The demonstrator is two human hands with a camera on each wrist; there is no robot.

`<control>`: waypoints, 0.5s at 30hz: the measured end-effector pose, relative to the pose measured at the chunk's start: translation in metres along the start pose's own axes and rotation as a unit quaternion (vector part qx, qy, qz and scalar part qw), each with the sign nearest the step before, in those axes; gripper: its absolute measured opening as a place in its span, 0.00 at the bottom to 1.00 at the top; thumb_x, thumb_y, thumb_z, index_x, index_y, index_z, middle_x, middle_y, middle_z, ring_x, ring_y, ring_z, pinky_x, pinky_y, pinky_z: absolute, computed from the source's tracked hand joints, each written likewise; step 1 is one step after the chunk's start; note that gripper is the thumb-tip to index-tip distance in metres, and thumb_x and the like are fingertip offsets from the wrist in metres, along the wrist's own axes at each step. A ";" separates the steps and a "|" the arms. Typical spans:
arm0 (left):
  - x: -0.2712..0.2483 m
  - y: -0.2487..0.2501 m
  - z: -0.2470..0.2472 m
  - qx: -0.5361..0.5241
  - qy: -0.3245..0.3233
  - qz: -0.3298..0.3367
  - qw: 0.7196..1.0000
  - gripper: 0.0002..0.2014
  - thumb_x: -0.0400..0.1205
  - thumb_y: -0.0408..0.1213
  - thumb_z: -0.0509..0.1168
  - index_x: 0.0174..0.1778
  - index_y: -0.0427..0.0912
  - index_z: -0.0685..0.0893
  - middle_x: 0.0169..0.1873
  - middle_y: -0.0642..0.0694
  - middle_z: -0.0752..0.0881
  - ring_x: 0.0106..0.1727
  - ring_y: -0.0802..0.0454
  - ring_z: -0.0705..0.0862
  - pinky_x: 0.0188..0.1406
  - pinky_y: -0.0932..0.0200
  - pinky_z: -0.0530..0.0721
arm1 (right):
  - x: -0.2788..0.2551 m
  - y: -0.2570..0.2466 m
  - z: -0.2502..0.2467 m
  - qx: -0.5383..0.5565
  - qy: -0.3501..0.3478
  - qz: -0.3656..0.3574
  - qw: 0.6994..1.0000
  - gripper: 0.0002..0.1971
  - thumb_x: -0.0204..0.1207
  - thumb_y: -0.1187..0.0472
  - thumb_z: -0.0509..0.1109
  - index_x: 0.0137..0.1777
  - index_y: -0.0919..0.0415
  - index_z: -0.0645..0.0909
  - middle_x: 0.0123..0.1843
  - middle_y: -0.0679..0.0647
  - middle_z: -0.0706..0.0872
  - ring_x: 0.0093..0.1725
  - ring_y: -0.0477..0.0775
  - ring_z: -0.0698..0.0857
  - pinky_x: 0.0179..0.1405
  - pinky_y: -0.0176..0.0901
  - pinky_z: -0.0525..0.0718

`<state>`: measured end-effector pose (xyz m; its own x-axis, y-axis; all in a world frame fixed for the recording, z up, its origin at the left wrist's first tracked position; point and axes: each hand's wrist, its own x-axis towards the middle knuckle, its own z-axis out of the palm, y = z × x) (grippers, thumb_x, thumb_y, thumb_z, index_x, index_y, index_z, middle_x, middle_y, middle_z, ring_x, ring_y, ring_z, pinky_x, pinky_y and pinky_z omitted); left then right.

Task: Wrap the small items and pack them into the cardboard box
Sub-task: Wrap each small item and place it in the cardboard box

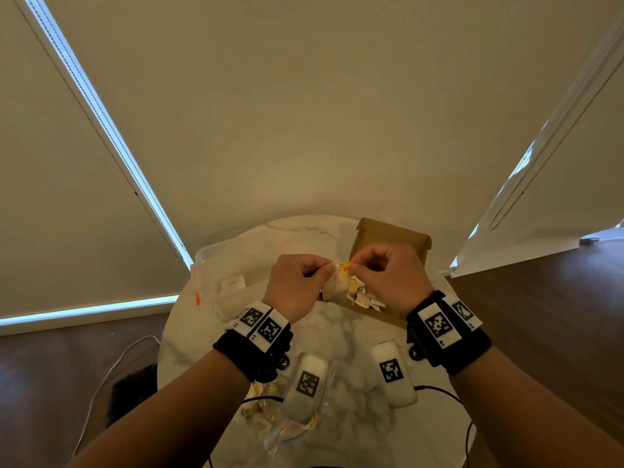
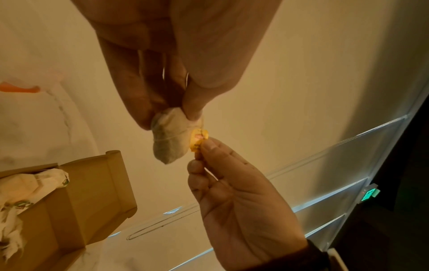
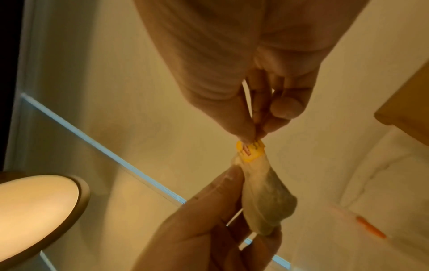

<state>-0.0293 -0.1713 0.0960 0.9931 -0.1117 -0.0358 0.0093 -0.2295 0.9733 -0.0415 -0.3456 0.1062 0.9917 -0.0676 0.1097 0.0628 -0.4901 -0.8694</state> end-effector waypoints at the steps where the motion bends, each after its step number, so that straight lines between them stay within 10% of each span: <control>1: 0.000 -0.001 0.000 0.001 0.002 0.004 1.000 0.07 0.80 0.32 0.71 0.39 0.47 0.91 0.37 0.42 0.92 0.40 0.44 0.91 0.37 0.42 0.91 | 0.000 0.000 0.000 0.012 -0.006 0.010 1.000 0.03 0.71 0.62 0.78 0.39 0.54 0.88 0.36 0.48 0.90 0.36 0.47 0.88 0.40 0.42 0.88; 15: -0.006 0.004 0.002 -0.088 -0.051 0.026 0.995 0.07 0.80 0.28 0.69 0.45 0.42 0.91 0.38 0.42 0.93 0.42 0.45 0.92 0.44 0.52 0.91 | 0.000 -0.001 0.000 0.130 -0.037 0.058 0.989 0.07 0.70 0.68 0.78 0.45 0.69 0.85 0.34 0.62 0.90 0.30 0.57 0.87 0.34 0.46 0.88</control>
<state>-0.0358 -0.1734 0.0997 0.9759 -0.2181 0.0007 -0.0118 -0.0494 0.9987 -0.0420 -0.3452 0.1073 0.9988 -0.0424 -0.0254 -0.0349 -0.2411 -0.9699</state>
